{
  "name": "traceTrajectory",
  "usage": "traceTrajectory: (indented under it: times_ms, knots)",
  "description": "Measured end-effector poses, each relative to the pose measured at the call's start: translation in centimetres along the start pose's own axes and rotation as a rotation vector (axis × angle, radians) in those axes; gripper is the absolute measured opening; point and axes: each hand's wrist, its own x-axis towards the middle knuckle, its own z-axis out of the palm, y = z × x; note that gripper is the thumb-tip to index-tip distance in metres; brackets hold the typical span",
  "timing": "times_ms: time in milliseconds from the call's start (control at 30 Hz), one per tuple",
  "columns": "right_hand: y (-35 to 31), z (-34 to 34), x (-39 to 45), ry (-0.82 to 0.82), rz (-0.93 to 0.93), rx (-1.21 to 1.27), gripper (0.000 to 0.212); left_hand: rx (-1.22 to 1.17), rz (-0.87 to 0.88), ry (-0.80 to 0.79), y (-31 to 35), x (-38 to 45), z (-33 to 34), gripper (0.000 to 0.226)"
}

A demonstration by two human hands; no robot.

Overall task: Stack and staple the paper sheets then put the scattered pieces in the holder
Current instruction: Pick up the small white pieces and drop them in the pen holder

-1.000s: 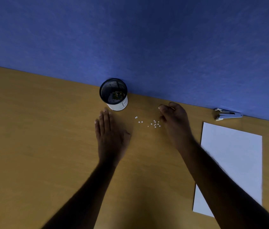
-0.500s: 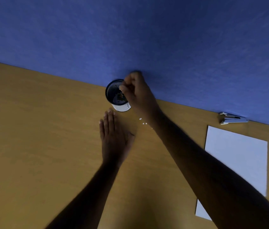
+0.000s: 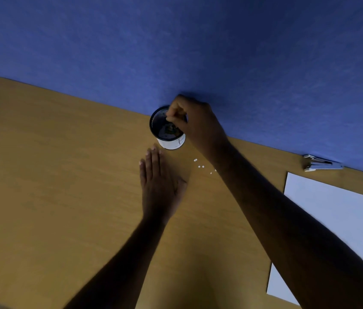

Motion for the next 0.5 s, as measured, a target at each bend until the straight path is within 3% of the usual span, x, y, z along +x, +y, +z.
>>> traceTrajectory:
  times_ms: [167,400,500]
  knots:
    - [0.0,-0.1,0.2,0.015,-0.055,-0.011,0.008,-0.005,0.003,0.010,0.1,0.0,0.0,0.087]
    - [-0.3,-1.0,0.1,-0.069,-0.040,0.091,0.036,-0.013,0.011,0.015,-0.2,0.0,0.1,0.087]
    - [0.0,-1.4,-0.3,0.000,-0.071,0.090,0.022,-0.021,0.005,0.021,-0.1,0.0,0.0,0.087]
